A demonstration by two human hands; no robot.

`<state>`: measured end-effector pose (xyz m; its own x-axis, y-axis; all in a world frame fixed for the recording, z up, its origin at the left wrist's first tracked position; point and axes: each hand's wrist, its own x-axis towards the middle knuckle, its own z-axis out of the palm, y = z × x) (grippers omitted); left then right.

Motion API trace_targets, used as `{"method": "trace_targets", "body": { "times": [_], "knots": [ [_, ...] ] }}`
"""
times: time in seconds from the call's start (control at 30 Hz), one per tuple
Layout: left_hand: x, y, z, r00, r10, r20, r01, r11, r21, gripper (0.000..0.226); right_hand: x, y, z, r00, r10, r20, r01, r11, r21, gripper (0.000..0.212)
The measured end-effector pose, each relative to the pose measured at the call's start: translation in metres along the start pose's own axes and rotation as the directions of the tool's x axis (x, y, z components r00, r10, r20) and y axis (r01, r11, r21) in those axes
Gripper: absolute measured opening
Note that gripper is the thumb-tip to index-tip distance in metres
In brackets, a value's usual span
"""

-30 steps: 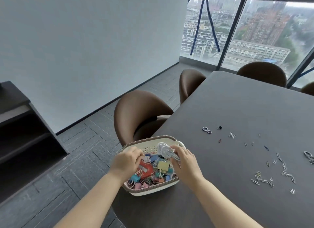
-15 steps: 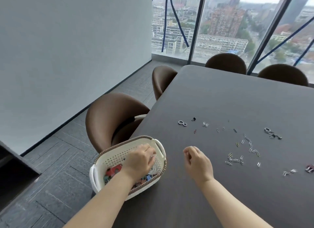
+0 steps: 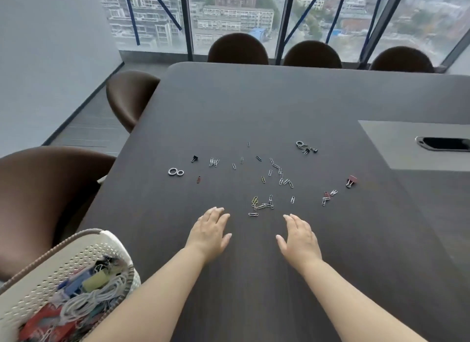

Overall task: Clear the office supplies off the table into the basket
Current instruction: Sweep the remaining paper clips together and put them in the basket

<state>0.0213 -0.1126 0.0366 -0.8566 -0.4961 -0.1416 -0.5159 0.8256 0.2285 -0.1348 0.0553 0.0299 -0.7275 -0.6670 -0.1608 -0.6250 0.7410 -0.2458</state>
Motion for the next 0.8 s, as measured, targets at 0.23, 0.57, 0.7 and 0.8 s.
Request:
{"method": "trace_targets", "body": {
  "times": [0.23, 0.57, 0.7, 0.8],
  "knots": [
    [0.081, 0.041, 0.048, 0.973, 0.049, 0.227, -0.077, 0.99, 0.114, 0.072, 0.041, 0.061, 0.018, 0.979, 0.17, 0.111, -0.162, 0.984, -0.078, 0.072],
    [0.189, 0.084, 0.071, 0.99, 0.035, 0.137, -0.054, 0.989, 0.137, 0.087, 0.123, 0.144, 0.009, 0.905, 0.426, -0.019, -0.426, 0.904, -0.022, 0.09],
    [0.216, 0.089, 0.073, 0.997, 0.015, 0.071, -0.024, 0.992, 0.128, 0.078, 0.165, 0.176, -0.003, 0.894, 0.444, -0.054, -0.443, 0.896, 0.025, 0.092],
    [0.214, 0.085, 0.078, 1.0, 0.019, 0.014, -0.02, 0.999, 0.038, 0.085, 0.192, 0.189, -0.009, 0.905, 0.42, -0.058, -0.417, 0.907, 0.057, 0.089]
  ]
}}
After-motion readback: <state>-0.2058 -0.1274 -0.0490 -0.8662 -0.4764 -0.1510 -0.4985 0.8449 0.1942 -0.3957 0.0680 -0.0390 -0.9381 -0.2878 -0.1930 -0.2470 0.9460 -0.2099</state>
